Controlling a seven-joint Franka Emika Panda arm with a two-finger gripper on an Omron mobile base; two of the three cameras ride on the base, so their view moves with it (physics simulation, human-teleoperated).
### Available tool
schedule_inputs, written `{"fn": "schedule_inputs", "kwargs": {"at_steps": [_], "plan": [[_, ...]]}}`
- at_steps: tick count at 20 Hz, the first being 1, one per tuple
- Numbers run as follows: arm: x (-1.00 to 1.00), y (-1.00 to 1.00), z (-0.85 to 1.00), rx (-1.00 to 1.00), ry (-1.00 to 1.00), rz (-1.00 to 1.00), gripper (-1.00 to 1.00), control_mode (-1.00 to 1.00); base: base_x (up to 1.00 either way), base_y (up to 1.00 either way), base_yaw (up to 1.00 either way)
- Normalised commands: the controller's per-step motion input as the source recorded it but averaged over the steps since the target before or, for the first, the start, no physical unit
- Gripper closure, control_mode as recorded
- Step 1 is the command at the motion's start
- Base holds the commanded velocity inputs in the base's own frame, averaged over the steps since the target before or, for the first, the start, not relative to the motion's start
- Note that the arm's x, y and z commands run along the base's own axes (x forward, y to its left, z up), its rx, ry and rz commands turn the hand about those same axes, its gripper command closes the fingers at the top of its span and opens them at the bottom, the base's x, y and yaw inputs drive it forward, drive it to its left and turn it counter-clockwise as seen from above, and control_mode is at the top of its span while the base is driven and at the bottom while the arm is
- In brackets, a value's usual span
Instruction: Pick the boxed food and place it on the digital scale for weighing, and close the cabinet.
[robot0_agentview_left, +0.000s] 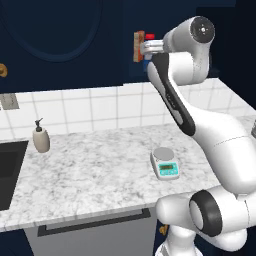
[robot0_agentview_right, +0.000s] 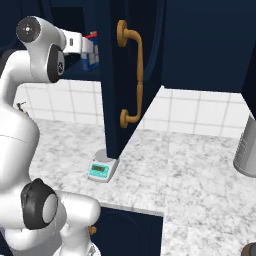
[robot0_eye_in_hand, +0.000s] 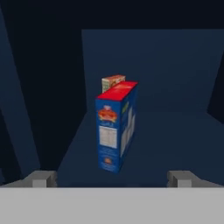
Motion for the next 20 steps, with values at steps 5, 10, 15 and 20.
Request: {"fn": "schedule_inputs", "kwargs": {"at_steps": [5, 10, 15, 20], "plan": [[0.40, 0.01, 0.00, 0.00, 0.05, -0.01, -1.00, -1.00, 0.00, 0.00, 0.00], [0.43, 0.00, -0.01, 0.00, 0.00, 0.00, -1.00, -1.00, 0.00, 0.00, 0.00], [0.37, 0.00, -0.08, 0.00, 0.00, 0.00, -1.00, -1.00, 0.00, 0.00, 0.00], [0.36, 0.00, -0.11, 0.00, 0.00, 0.00, -1.00, -1.00, 0.00, 0.00, 0.00]]}}
